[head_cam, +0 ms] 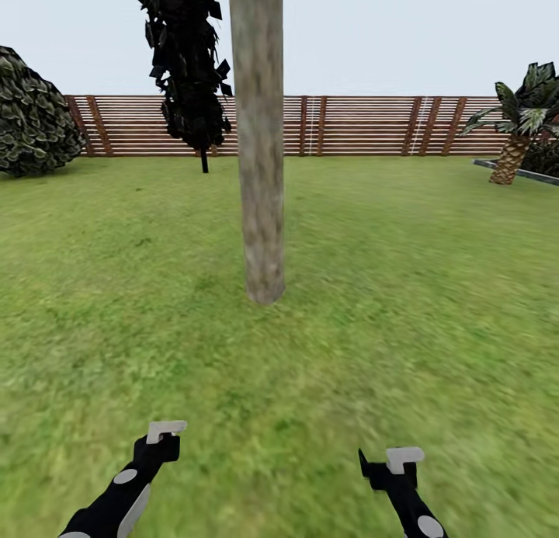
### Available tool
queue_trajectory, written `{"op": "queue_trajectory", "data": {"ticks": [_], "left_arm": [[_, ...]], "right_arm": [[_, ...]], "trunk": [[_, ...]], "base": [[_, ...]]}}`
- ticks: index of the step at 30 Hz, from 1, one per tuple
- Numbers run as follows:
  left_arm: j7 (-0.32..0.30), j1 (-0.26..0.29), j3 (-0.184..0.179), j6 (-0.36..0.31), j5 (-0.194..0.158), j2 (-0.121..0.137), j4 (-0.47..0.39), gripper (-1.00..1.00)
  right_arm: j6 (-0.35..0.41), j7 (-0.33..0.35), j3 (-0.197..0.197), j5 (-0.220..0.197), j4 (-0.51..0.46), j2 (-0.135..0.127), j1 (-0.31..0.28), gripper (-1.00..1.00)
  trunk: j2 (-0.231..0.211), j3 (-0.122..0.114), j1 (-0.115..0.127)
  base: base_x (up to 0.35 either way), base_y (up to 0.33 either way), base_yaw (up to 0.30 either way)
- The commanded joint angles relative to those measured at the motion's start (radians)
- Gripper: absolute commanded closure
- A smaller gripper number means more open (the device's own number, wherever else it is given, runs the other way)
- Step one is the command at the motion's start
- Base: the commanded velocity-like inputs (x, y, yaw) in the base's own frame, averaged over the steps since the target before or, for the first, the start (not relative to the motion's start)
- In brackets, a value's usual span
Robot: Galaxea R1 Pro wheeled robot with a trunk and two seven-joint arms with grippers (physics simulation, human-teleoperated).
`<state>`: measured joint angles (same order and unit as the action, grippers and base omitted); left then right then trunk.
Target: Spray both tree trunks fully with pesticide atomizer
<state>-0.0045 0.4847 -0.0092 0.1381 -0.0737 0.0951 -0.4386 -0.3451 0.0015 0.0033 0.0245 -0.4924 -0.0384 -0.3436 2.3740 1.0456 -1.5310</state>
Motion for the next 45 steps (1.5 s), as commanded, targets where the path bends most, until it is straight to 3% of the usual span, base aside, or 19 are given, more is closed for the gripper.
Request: {"op": "queue_trajectory", "data": {"ticks": [1, 39, 45], "left_arm": [[0.000, 0.000, 0.000, 0.000, 0.000, 0.000, 0.000, 1.00], [0.000, 0.000, 0.000, 0.000, 0.000, 0.001, -0.002, 1.00], [-0.002, 0.000, -0.001, -0.003, 0.003, 0.001, 0.001, 1.00]], "right_arm": [[-0.001, 0.000, 0.000, 0.000, 0.000, 0.000, 0.000, -1.00], [0.000, 0.003, 0.000, 0.000, 0.000, 0.000, 0.000, -1.00], [0.001, -0.001, 0.026, 0.010, 0.019, 0.007, 0.000, -1.00]], "trunk": [[0.000, 0.000, 0.000], [0.000, 0.000, 0.000], [0.000, 0.000, 0.000]], "base": [[0.338, 0.000, 0.000], [0.338, 0.000, 0.000], [0.338, 0.000, 0.000]]}}
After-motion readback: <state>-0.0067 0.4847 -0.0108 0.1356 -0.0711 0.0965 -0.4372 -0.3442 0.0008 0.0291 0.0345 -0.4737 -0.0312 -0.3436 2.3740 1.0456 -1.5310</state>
